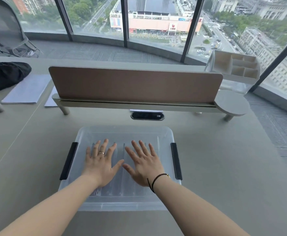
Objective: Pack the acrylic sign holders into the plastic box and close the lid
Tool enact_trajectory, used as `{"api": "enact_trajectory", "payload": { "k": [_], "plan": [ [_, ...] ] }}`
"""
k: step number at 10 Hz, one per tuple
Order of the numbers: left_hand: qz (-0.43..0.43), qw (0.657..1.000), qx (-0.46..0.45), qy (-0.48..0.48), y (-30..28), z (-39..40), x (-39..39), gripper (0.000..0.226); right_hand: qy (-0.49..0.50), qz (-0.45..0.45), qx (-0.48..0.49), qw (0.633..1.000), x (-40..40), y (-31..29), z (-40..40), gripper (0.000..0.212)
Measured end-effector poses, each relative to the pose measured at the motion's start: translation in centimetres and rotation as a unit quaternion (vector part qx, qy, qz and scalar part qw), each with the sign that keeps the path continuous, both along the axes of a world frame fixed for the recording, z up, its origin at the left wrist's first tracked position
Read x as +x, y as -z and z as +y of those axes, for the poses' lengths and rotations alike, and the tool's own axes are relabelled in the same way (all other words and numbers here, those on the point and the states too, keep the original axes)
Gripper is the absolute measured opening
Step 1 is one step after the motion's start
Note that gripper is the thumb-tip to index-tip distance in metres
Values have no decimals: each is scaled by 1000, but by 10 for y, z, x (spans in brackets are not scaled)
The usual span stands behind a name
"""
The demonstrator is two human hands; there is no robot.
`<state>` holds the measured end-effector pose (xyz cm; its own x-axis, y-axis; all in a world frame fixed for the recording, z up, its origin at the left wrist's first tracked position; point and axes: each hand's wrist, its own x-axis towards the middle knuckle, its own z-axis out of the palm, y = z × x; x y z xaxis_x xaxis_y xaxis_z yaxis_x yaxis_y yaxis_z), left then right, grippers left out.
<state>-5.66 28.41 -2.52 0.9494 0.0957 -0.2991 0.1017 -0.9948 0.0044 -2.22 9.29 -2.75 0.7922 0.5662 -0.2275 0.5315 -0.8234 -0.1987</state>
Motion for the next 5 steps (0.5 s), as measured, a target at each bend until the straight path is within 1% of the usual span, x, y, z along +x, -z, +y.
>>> {"api": "enact_trajectory", "payload": {
  "k": [1, 2, 3, 4, 5],
  "plan": [
    [52, 999, -2, 10, -3, 5, 2, 84, 1, 31, -29, 999, 5, -6, 1, 72],
    [77, 996, -2, 33, -9, 9, 3, 86, 5, 57, -46, 997, 10, -17, 5, 71],
    [35, 999, -17, 34, -11, 13, 2, 89, 40, 94, -42, 994, 5, -30, 10, 68],
    [-35, 997, -51, 40, -6, 24, 0, 85, 77, 139, -10, 987, -11, -41, 16, 68],
    [-60, 993, -86, 47, -1, 29, -3, 80, 171, 226, 135, 949, -23, -68, 17, 57]
  ]
}}
